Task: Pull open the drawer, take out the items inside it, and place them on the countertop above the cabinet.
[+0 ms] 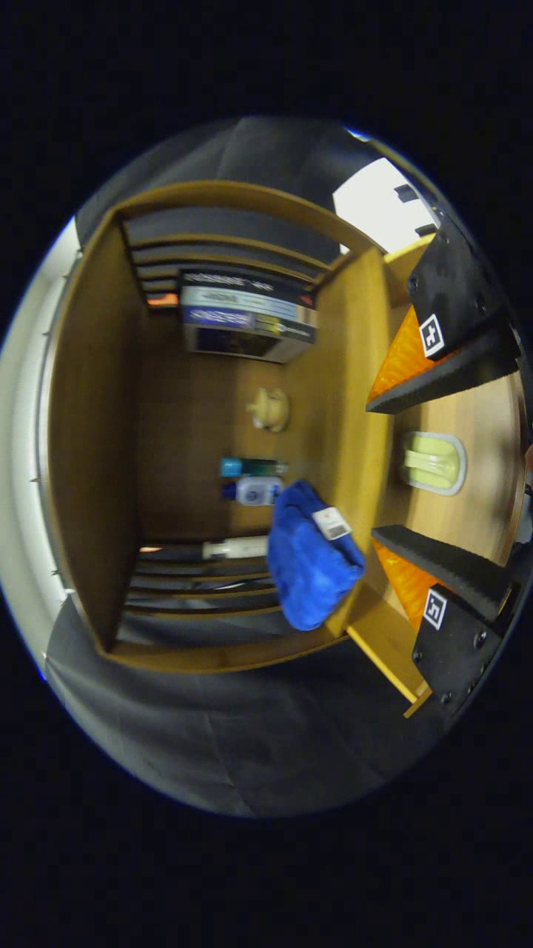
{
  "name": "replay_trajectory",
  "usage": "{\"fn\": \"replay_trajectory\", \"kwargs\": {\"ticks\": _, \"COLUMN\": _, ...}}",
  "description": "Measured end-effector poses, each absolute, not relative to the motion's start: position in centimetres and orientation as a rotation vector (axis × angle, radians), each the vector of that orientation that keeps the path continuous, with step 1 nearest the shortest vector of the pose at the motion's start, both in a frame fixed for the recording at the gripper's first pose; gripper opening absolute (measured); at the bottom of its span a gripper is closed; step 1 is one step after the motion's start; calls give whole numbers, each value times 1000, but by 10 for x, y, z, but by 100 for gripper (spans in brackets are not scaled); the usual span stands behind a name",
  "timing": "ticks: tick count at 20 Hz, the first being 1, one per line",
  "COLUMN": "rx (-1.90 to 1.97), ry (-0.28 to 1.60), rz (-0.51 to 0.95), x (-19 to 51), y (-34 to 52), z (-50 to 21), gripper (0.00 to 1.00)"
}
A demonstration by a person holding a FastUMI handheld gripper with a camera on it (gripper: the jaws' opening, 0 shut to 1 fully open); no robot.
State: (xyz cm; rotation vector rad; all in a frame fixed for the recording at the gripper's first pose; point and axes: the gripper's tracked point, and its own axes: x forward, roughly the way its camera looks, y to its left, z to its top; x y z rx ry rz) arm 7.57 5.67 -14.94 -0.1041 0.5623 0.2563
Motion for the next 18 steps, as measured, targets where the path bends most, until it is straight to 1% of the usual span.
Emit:
{"fn": "replay_trajectory", "kwargs": {"ticks": 2, "rx": -86, "ry": 665, "rz": 261, "x": 78, "y": 59, "z": -176, "gripper": 98}}
{"fn": "replay_trajectory", "kwargs": {"ticks": 8, "rx": -48, "ry": 860, "rz": 221, "x": 85, "y": 64, "z": -227, "gripper": 96}}
{"fn": "replay_trajectory", "kwargs": {"ticks": 10, "rx": -43, "ry": 915, "rz": 205, "x": 91, "y": 66, "z": -245, "gripper": 94}}
{"fn": "replay_trajectory", "kwargs": {"ticks": 13, "rx": -41, "ry": 1016, "rz": 168, "x": 92, "y": 61, "z": -268, "gripper": 93}}
{"fn": "replay_trajectory", "kwargs": {"ticks": 18, "rx": -30, "ry": 1125, "rz": 155, "x": 86, "y": 60, "z": -292, "gripper": 75}}
